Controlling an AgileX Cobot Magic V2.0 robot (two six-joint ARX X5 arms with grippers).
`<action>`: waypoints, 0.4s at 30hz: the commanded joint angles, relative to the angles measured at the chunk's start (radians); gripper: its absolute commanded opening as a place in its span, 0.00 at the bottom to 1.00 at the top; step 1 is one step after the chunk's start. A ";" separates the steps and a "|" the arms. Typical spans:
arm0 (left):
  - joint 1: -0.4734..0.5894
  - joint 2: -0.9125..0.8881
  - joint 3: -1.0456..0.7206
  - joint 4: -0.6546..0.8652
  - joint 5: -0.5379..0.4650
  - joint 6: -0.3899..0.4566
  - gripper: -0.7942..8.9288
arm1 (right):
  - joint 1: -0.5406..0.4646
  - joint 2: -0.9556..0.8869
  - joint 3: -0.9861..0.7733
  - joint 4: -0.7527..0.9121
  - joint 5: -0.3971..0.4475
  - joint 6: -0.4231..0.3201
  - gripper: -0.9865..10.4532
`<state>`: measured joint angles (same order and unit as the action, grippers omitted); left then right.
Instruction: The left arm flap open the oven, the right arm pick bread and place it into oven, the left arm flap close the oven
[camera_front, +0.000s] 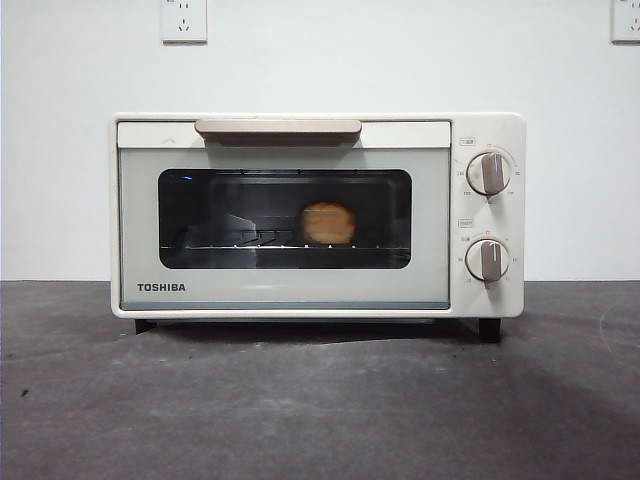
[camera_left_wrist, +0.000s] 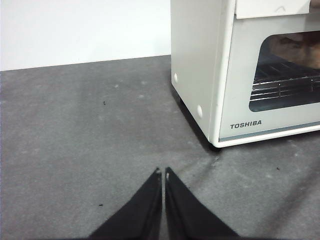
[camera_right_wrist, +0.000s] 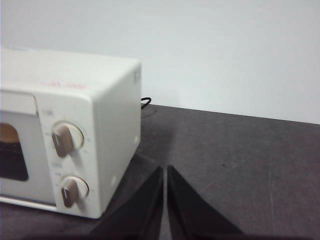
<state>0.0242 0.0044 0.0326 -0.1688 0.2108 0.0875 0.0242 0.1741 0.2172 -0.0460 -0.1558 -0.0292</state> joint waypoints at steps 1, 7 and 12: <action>0.002 -0.001 -0.021 -0.003 -0.001 -0.002 0.10 | -0.005 -0.053 -0.056 0.017 0.002 -0.009 0.09; 0.002 -0.001 -0.021 -0.003 -0.001 -0.002 0.10 | -0.007 -0.145 -0.169 0.016 0.003 0.008 0.09; 0.002 -0.001 -0.021 -0.003 -0.001 -0.002 0.10 | -0.007 -0.171 -0.208 -0.022 0.003 0.052 0.09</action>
<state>0.0242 0.0044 0.0326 -0.1688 0.2108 0.0875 0.0185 0.0071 0.0158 -0.0673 -0.1547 -0.0021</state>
